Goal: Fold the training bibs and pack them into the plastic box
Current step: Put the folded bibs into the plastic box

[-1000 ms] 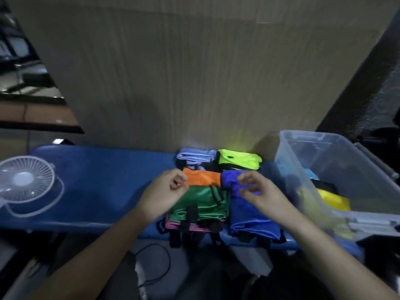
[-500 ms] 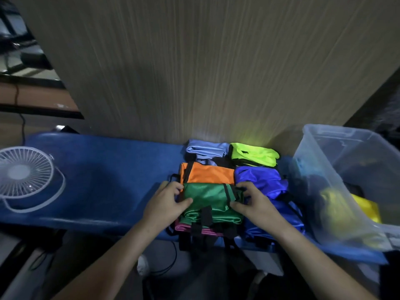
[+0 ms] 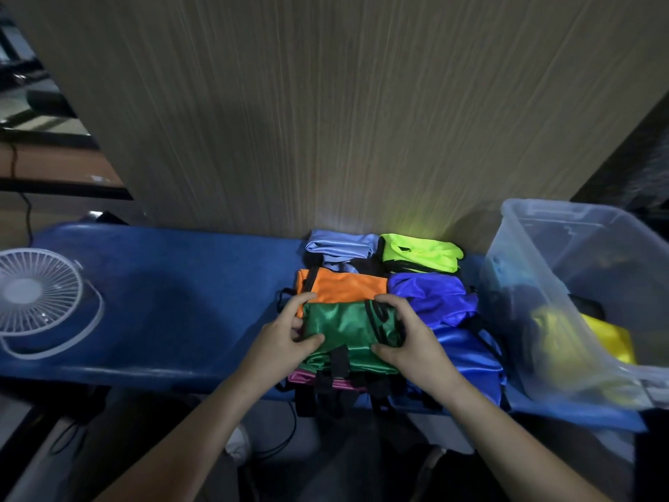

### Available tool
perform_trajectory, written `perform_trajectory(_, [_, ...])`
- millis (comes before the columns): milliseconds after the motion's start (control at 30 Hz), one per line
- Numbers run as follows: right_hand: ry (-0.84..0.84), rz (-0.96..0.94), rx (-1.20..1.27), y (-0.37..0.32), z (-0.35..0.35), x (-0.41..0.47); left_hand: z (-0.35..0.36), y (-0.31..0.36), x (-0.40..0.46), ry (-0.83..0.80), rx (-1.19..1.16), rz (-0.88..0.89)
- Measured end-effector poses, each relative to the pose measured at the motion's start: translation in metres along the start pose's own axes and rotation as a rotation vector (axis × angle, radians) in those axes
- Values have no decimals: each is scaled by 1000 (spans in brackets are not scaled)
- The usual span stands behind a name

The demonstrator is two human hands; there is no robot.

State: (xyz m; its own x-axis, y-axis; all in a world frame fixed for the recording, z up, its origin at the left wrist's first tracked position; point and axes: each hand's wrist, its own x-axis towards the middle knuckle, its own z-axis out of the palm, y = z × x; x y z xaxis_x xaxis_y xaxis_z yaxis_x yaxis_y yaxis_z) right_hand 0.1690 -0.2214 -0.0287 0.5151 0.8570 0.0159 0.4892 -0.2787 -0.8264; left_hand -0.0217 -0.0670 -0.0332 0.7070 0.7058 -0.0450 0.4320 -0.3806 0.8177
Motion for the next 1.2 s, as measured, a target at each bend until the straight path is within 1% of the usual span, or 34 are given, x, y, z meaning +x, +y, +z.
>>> perform_trajectory(100, [26, -42, 47, -4, 2, -2, -1, -2, 1, -14, -126, 13])
perform_trajectory(200, [66, -75, 89, -7, 1, -4, -4, 4, -4, -25, -196, 57])
perform_trajectory(300, [115, -146, 128, -13, -2, -6, -9, 15, -10, -16, -250, 91])
perform_trajectory(400, [159, -205, 162, -21, -12, -11, -16, 31, -13, -8, -334, 96])
perform_trajectory(533, [195, -286, 162, -39, -41, -22, -21, 64, -16, -30, -406, 173])
perform_trajectory(600, [199, -323, 116, -46, -61, -30, -20, 87, -15, -47, -418, 205])
perform_trajectory(667, [209, -320, 93, -49, -87, -38, -15, 111, -15, -77, -439, 237])
perform_trajectory(767, [277, -298, 84, -51, -136, -49, 2, 151, -13, -107, -451, 307])
perform_trajectory(867, [316, -270, 81, -47, -188, -60, 28, 195, -4, -135, -493, 354])
perform_trajectory(1033, [410, -242, 6, -30, -276, -72, 89, 259, 15, -225, -578, 453])
perform_trajectory(1100, [443, -209, -2, -19, -305, -77, 114, 281, 20, -258, -599, 453])
perform_trajectory(1200, [468, -154, 11, 2, -333, -81, 147, 305, 29, -268, -563, 426])
